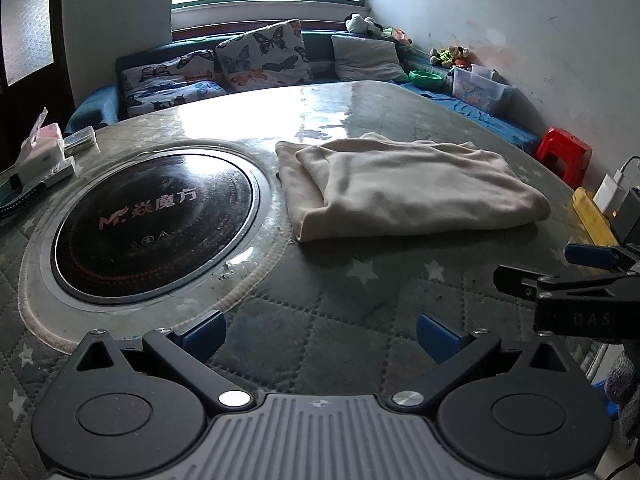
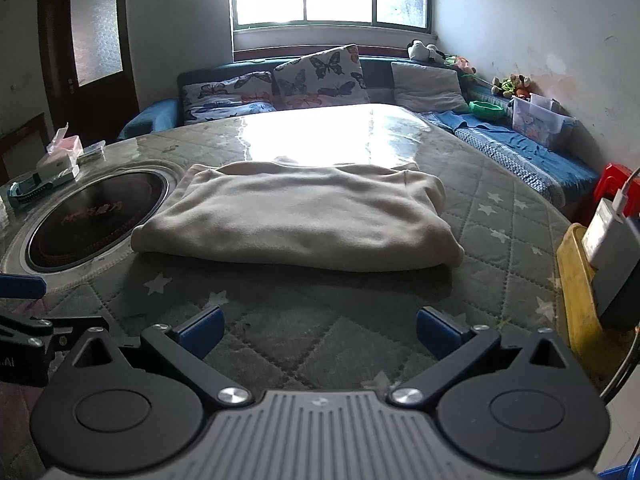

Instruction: Fold clothes

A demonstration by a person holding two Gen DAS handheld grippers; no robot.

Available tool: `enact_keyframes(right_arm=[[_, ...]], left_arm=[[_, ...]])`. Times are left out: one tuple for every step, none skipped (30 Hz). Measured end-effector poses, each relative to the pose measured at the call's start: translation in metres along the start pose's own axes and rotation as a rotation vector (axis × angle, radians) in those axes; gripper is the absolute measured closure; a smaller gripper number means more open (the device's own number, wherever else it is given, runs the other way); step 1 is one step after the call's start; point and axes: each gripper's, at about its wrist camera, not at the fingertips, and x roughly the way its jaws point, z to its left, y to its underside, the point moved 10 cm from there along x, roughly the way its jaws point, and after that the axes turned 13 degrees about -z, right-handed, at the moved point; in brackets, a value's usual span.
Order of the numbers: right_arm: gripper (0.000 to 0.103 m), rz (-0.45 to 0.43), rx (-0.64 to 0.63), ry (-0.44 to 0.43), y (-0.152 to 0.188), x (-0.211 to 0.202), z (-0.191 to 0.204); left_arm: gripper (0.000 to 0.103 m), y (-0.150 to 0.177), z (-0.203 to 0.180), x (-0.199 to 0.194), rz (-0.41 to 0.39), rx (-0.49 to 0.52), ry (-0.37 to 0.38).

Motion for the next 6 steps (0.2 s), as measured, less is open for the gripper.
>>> enact_keyframes(right_arm=[[0.0, 0.0, 0.0, 0.002, 0.0, -0.0003, -0.0004], [0.0, -0.001, 0.002, 0.003, -0.0002, -0.0007, -0.001], [0.0, -0.002, 0.003, 0.005, -0.0004, -0.0011, -0.0015], [0.0, -0.004, 0.004, 0.004, -0.0005, -0.0015, -0.0015], [0.0, -0.003, 0.004, 0.004, 0.0, -0.0016, -0.0016], [0.0, -0.002, 0.005, 0.004, 0.0005, -0.0017, -0.0018]], left_arm=[[0.0, 0.0005, -0.0008, 0.0, 0.001, 0.002, 0.001], [0.0, 0.0007, -0.0015, -0.0004, -0.001, 0.004, 0.0], [0.0, 0.001, -0.0021, -0.0007, -0.002, 0.007, -0.001], [0.0, 0.001, -0.0027, -0.0011, -0.004, 0.009, 0.0], [0.0, 0.0011, -0.0032, -0.0012, -0.005, 0.01, 0.003], [0.0, 0.0012, -0.0037, -0.0013, -0.006, 0.01, 0.006]])
